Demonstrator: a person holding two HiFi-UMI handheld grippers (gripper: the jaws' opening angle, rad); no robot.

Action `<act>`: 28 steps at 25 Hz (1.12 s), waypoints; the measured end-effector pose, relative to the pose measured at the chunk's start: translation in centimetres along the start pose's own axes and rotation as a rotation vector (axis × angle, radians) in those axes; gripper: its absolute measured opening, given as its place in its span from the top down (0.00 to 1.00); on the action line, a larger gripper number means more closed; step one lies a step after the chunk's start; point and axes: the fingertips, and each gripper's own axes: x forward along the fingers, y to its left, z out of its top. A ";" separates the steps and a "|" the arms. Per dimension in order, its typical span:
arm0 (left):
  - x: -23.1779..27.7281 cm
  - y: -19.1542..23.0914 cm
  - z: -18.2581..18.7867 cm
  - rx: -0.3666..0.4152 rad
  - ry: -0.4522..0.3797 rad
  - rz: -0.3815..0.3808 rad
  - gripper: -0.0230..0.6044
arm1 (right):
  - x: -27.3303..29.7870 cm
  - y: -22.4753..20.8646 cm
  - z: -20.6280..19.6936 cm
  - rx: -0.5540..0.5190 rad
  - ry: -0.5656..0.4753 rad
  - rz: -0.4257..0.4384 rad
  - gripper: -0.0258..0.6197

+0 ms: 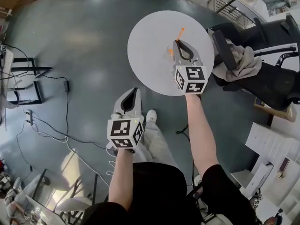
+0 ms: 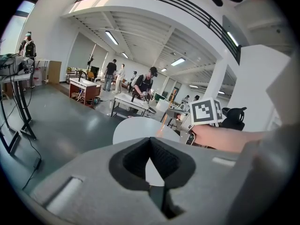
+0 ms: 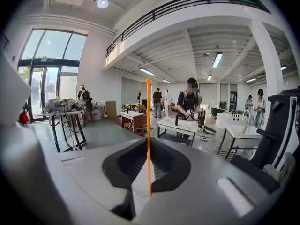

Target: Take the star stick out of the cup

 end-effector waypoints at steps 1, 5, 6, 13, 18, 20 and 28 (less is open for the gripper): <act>-0.1 -0.2 0.4 0.005 -0.007 -0.005 0.96 | -0.5 -0.1 0.8 0.001 -0.016 -0.008 0.93; -0.8 -1.1 1.7 0.023 -0.034 -0.029 0.96 | -2.6 -0.1 3.9 0.011 -0.082 -0.027 0.93; -1.0 -1.3 2.0 0.027 -0.041 -0.035 0.96 | -3.1 -0.1 4.6 0.014 -0.097 -0.031 0.93; -2.6 -3.5 4.7 0.060 -0.097 -0.085 0.96 | -7.4 0.6 8.4 0.022 -0.158 -0.039 0.93; -3.8 -5.0 6.7 0.086 -0.147 -0.123 0.96 | -11.2 1.3 10.1 0.047 -0.176 -0.067 0.93; -4.2 -5.6 7.4 0.097 -0.166 -0.135 0.96 | -12.7 1.7 10.9 0.059 -0.189 -0.079 0.93; -5.0 -8.8 11.3 0.157 -0.249 -0.194 0.96 | -18.8 3.9 13.2 -0.024 -0.227 -0.090 0.93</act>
